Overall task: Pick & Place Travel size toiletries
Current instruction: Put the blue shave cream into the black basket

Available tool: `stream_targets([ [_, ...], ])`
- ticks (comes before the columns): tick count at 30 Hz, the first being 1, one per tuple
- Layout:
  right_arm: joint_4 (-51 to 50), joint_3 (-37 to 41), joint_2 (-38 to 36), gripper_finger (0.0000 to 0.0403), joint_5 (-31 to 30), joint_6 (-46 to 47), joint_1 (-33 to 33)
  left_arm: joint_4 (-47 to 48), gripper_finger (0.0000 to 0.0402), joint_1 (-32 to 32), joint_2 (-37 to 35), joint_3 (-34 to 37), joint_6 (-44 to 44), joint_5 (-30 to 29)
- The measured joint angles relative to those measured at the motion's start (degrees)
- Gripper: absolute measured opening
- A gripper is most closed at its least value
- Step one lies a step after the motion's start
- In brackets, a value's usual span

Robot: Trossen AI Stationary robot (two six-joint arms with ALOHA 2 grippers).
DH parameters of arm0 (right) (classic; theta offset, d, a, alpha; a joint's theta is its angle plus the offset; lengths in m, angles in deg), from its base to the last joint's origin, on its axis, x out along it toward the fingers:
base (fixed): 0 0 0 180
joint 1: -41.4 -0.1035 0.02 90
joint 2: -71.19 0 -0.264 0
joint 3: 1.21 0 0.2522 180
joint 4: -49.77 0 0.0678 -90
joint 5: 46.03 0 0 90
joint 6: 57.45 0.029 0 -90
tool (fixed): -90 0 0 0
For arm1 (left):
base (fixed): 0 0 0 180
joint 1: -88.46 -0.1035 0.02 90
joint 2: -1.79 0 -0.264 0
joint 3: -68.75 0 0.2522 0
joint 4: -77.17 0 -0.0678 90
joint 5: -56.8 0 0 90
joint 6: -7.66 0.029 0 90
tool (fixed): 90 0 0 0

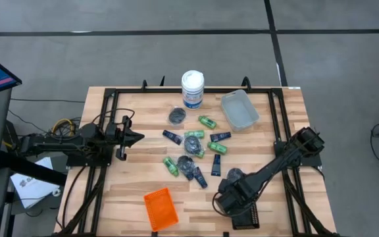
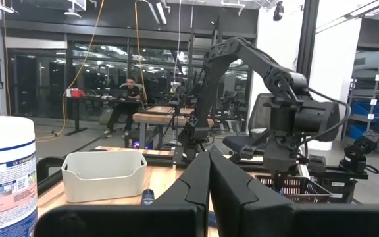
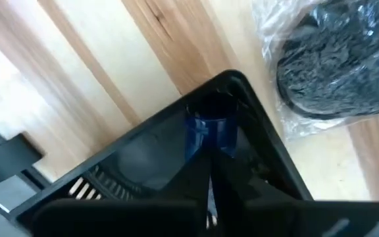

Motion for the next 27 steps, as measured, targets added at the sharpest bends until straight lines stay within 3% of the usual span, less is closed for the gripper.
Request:
stream_targets([
  [5, 4.74, 2.77, 0.07, 0.0023, 0.02, 0.58, -0.26, -0.02, 0.0001, 0.01, 0.0, 0.0, 0.0, -0.01],
  [12, 4.99, 2.9, 0.07, 0.0002, 0.07, 0.25, -0.19, -0.04, 0.0001, 0.0, 0.0, -0.02, 0.0, -0.01],
  [17, -3.36, -1.54, -1.02, 0.0003, -0.2, -0.38, -0.19, -0.16, 0.0001, -0.01, 0.0, -0.02, 0.02, -0.01],
  [22, -12.98, -10.23, -1.57, 0.0002, -9.91, -3.25, 0.36, -0.46, 0.0001, 0.0, 0.0, 0.0, 0.0, -0.01],
  [25, -13.08, -13.94, -1.68, 0.001, -18.58, -6.36, 1.76, -0.5, 0.0001, 0.01, 0.0, 0.0, 0.0, 0.01],
  [27, -11.51, -14.75, -1.49, 0.0025, -20.78, -9.06, 3.35, -0.54, 0.0001, 0.01, 0.0, -0.02, 0.0, -0.01],
])
